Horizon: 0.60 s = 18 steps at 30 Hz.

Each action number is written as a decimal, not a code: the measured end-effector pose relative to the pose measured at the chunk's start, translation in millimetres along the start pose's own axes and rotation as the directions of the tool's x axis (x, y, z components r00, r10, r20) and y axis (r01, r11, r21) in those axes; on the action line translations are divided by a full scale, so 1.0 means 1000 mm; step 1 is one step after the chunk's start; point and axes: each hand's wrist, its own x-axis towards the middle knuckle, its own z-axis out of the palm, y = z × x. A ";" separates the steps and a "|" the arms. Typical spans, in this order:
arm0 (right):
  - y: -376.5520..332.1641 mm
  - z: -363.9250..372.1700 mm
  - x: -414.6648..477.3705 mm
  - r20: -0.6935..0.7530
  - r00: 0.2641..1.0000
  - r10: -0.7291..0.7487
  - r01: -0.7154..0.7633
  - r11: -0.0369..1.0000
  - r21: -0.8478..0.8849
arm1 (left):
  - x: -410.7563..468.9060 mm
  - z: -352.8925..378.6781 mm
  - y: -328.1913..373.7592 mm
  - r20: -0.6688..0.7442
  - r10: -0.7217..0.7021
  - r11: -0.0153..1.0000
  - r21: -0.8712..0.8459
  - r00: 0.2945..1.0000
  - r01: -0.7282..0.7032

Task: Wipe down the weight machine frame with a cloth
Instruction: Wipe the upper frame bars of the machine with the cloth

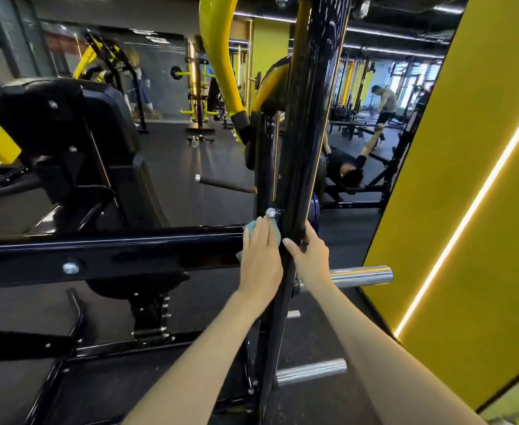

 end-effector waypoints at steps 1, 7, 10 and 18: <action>0.001 0.001 0.000 -0.005 1.000 0.004 -0.004 1.000 -0.002 | -0.008 0.004 0.004 0.015 -0.011 0.999 -0.046 1.000 0.012; 0.006 0.004 0.002 -0.012 1.000 0.020 -0.020 1.000 -0.002 | -0.018 0.008 0.021 -0.001 -0.146 0.983 -0.109 0.989 0.145; 0.006 0.004 0.002 0.001 0.999 0.036 -0.036 0.999 0.012 | -0.004 0.000 0.017 0.037 -0.255 0.947 -0.194 0.966 0.257; 0.004 0.004 -0.001 -0.009 0.999 0.037 -0.037 0.999 0.028 | -0.011 -0.013 0.013 0.066 -0.214 0.959 -0.173 0.975 0.222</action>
